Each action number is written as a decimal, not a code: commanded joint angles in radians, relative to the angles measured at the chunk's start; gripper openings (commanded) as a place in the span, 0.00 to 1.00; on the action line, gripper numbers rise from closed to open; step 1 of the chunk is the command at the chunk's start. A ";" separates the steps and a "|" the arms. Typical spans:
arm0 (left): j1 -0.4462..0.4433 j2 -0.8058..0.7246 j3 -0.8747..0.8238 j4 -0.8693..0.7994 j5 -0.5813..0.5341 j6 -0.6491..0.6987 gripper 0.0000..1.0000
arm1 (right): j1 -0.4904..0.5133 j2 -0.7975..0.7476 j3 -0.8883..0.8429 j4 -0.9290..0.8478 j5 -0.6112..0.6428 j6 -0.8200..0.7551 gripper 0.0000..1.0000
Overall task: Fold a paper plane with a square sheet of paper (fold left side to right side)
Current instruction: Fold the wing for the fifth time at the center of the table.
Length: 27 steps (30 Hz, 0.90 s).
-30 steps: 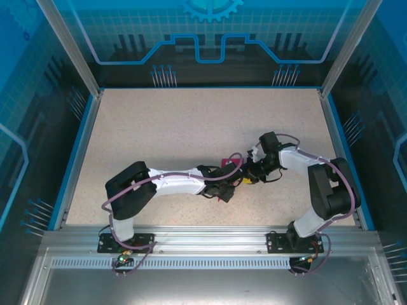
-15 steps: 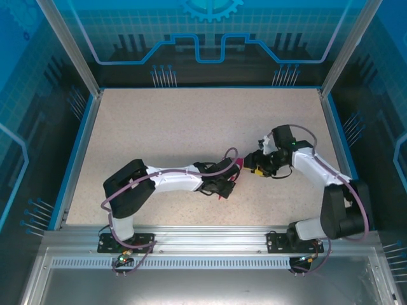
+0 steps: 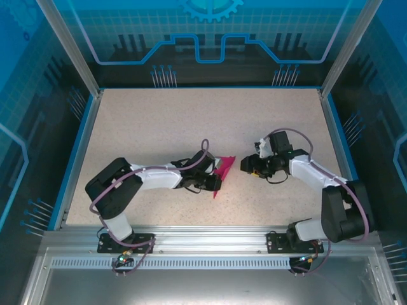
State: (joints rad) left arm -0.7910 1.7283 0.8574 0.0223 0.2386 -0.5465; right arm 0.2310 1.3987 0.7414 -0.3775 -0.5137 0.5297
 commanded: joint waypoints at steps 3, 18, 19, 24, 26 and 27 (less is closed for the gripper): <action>0.041 -0.049 -0.065 0.190 0.119 -0.127 0.00 | 0.081 0.066 0.005 0.145 0.020 0.032 0.53; 0.112 -0.016 -0.177 0.381 0.166 -0.302 0.00 | 0.176 0.265 0.097 0.262 0.030 0.091 0.53; 0.117 -0.012 -0.181 0.389 0.170 -0.307 0.00 | 0.177 0.275 0.101 0.269 0.029 0.095 0.53; 0.131 0.026 -0.191 0.440 0.200 -0.345 0.00 | 0.185 0.321 0.127 0.276 0.034 0.107 0.51; 0.142 0.041 -0.199 0.469 0.210 -0.368 0.00 | 0.187 0.335 0.131 0.281 0.039 0.111 0.49; 0.146 0.049 -0.204 0.485 0.215 -0.378 0.00 | 0.188 0.341 0.132 0.283 0.039 0.113 0.49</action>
State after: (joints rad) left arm -0.6636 1.7508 0.6781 0.4416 0.4149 -0.8776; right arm 0.4011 1.7172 0.8474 -0.1139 -0.4782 0.6292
